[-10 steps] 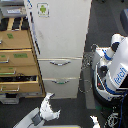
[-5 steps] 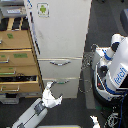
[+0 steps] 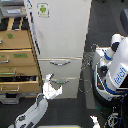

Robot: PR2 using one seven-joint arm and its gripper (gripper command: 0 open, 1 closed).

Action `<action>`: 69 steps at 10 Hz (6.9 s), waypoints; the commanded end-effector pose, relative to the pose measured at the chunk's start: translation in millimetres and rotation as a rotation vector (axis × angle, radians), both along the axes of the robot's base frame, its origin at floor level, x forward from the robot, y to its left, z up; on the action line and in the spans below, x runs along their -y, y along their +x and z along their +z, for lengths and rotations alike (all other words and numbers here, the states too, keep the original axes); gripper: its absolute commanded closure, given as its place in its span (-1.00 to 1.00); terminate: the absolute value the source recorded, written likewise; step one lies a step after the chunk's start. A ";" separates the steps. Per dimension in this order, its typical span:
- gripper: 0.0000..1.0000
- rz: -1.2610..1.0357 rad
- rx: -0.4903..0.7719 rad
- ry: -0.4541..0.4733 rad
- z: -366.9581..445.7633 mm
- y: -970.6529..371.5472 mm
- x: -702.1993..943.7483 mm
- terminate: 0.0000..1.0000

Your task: Opening the fridge

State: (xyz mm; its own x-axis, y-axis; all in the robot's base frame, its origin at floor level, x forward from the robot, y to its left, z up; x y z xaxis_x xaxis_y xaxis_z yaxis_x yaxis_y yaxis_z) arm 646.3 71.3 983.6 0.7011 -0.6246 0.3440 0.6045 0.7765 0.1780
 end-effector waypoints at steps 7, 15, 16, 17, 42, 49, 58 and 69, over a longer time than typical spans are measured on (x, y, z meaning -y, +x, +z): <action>-1.00 0.779 -0.123 0.002 83.9 144.5 -132.9 -1.00; -1.00 0.802 -0.139 0.028 79.9 190.0 -134.4 -1.00; -1.00 0.811 -0.141 0.013 85.8 197.3 -141.5 -1.00; -1.00 0.821 -0.147 -0.005 91.3 205.2 -149.5 -1.00; 1.00 0.553 -0.390 -0.035 42.3 292.2 -175.5 -1.00; 1.00 0.559 -0.393 -0.028 35.4 284.5 -184.5 -1.00; 1.00 0.155 -0.177 0.000 215.8 15.0 -181.9 -1.00; 1.00 -0.449 0.412 0.031 539.8 -800.1 -164.5 -1.00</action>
State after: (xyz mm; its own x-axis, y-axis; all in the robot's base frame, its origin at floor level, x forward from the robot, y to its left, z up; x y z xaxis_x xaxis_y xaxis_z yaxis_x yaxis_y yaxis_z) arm 749.1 247.8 1115.5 0.8499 -0.4882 0.1984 0.4801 0.8725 0.0901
